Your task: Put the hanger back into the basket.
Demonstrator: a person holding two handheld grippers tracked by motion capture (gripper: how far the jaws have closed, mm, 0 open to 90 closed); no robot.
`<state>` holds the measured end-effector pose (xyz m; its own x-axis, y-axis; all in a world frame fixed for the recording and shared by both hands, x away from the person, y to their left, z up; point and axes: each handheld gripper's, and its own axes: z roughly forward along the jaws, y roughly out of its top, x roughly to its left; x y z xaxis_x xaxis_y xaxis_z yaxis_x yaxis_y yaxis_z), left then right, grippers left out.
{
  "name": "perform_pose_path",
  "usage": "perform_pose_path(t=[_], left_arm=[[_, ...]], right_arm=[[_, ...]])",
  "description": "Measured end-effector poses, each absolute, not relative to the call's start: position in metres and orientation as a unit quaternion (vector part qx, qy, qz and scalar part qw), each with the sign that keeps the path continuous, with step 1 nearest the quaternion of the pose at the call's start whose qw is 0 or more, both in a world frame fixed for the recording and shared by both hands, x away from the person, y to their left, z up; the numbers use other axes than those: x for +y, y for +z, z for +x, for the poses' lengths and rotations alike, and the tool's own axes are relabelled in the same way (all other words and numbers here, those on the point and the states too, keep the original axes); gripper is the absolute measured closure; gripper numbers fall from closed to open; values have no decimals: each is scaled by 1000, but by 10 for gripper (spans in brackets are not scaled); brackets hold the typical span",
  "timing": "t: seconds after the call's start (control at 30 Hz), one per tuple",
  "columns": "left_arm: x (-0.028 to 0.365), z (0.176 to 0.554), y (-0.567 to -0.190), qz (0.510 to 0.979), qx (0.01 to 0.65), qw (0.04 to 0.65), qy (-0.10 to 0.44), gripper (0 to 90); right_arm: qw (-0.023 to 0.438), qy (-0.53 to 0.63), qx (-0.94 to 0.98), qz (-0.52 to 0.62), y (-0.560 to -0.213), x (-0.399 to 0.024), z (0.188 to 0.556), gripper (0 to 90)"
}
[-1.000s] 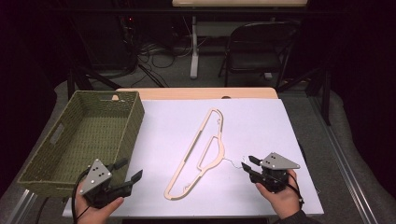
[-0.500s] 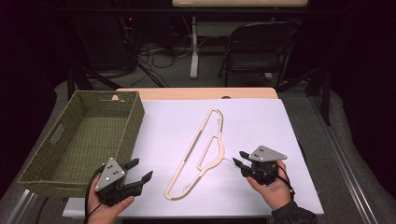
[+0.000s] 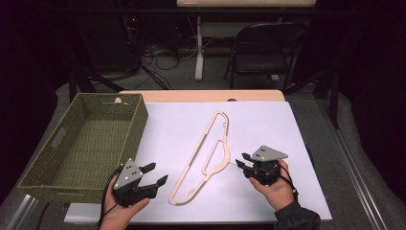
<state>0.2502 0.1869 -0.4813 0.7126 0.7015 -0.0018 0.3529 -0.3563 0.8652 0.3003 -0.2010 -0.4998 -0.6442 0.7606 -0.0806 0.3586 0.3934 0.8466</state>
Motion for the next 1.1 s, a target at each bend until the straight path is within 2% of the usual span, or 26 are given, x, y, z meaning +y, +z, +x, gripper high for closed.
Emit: perform_pose_path(t=[0.13,0.17,0.2,0.37,0.7,1.1], left_arm=[[183,253,-483,804,328,460,185,419],[180,254,-484,805,326,461,183,420],[180,254,-484,805,326,461,183,420],[175,258,-484,804,326,464,178,419],[154,274,-486,807,320,468,163,428],[142,281,-494,815,315,462,152,437]], right_arm=[[234,421,804,348,-503,-200,304,684],[236,412,809,345,-506,-198,309,732],[236,410,811,344,-507,-197,311,742],[227,400,818,345,-516,-194,326,763],[209,398,822,348,-526,-193,348,768],[191,392,832,343,-536,-187,352,777]])
